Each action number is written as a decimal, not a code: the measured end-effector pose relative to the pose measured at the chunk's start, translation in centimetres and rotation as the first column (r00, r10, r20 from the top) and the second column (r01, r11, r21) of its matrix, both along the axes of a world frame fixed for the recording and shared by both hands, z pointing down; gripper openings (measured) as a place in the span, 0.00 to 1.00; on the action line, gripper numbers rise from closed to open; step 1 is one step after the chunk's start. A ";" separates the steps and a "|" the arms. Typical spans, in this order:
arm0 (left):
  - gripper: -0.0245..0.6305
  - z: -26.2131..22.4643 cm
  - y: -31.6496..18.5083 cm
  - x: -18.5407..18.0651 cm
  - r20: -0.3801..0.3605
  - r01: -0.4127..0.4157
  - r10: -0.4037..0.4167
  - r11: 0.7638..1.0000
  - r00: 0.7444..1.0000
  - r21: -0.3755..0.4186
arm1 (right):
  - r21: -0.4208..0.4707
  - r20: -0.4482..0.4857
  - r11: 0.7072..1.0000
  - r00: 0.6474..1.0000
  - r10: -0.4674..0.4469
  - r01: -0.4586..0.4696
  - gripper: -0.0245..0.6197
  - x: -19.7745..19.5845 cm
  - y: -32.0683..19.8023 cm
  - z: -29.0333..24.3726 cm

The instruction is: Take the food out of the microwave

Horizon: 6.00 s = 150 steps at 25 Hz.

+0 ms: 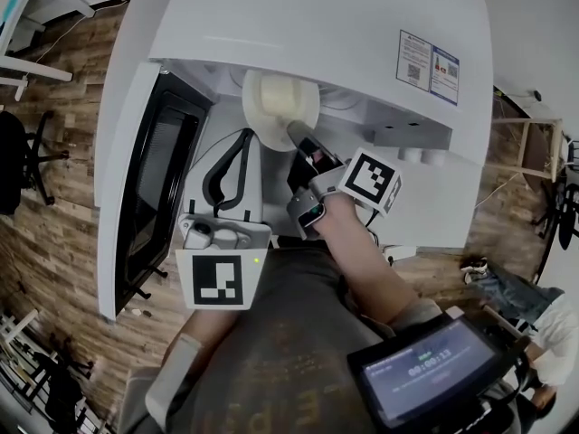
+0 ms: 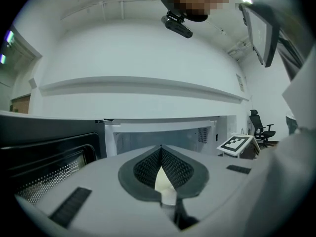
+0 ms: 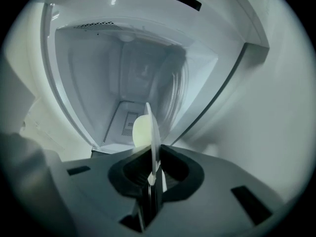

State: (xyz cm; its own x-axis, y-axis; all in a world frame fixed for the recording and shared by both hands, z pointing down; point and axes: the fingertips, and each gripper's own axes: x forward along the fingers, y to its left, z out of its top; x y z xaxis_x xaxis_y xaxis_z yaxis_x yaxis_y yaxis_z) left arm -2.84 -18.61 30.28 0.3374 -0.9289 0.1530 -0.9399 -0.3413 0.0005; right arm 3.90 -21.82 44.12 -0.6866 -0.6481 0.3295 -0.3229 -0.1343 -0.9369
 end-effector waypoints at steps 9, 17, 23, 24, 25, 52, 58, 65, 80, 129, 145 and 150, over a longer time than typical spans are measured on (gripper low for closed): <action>0.05 -1.1 2.0 2.1 0.000 0.005 -0.004 0.999 1.000 0.033 | 0.025 0.032 1.000 0.999 -0.020 0.019 0.10 1.3 2.0 -1.8; 0.05 -1.5 4.6 4.3 -0.012 -0.006 0.006 0.999 1.000 0.035 | 0.030 0.012 0.999 0.999 -0.031 0.030 0.10 3.6 5.3 -2.5; 0.05 -1.3 5.6 6.0 -0.019 -0.029 0.030 0.999 0.999 0.030 | -0.009 -0.015 1.000 1.000 -0.005 0.005 0.10 6.3 8.4 -1.7; 0.05 -1.3 5.8 6.3 -0.019 -0.034 0.035 0.999 0.999 0.028 | -0.014 -0.020 1.000 1.000 0.002 -0.002 0.10 6.8 8.7 -1.6; 0.05 -1.3 5.9 6.5 -0.018 -0.040 0.041 0.999 0.999 0.026 | -0.014 -0.020 1.000 1.000 0.010 -0.011 0.10 7.1 9.0 -1.6; 0.05 2.3 13.6 5.4 -0.004 -0.111 0.111 0.990 0.994 -0.093 | -0.133 -0.087 0.982 0.988 0.124 -0.135 0.11 8.6 16.9 3.8; 0.05 2.6 13.9 4.7 -0.006 -0.083 0.083 0.991 0.997 -0.107 | -0.154 -0.112 0.979 0.987 0.117 -0.133 0.12 8.9 17.1 4.5; 0.05 3.0 14.0 4.1 0.000 -0.062 0.062 0.991 0.998 -0.123 | -0.127 -0.165 0.985 0.982 0.091 -0.112 0.12 8.9 17.0 4.5; 0.05 3.0 14.8 4.3 0.003 -0.070 0.071 0.989 0.997 -0.127 | 0.011 -0.383 1.000 0.924 0.018 -0.015 0.28 9.4 17.0 4.6; 0.05 -3.0 14.7 5.1 -0.069 -0.125 0.124 0.992 0.990 -0.006 | 0.356 -0.787 0.823 0.616 0.010 0.442 0.37 9.2 17.6 -7.7; 0.05 -11.3 18.8 5.1 -0.080 -0.114 0.131 0.975 0.988 0.189 | 0.713 -0.690 0.532 0.594 0.414 0.457 0.06 2.8 22.1 -24.4; 0.05 -11.9 19.9 4.7 -0.059 -0.119 0.134 0.971 0.989 0.208 | 0.716 -0.691 0.518 0.580 0.431 0.468 0.05 2.3 23.2 -24.7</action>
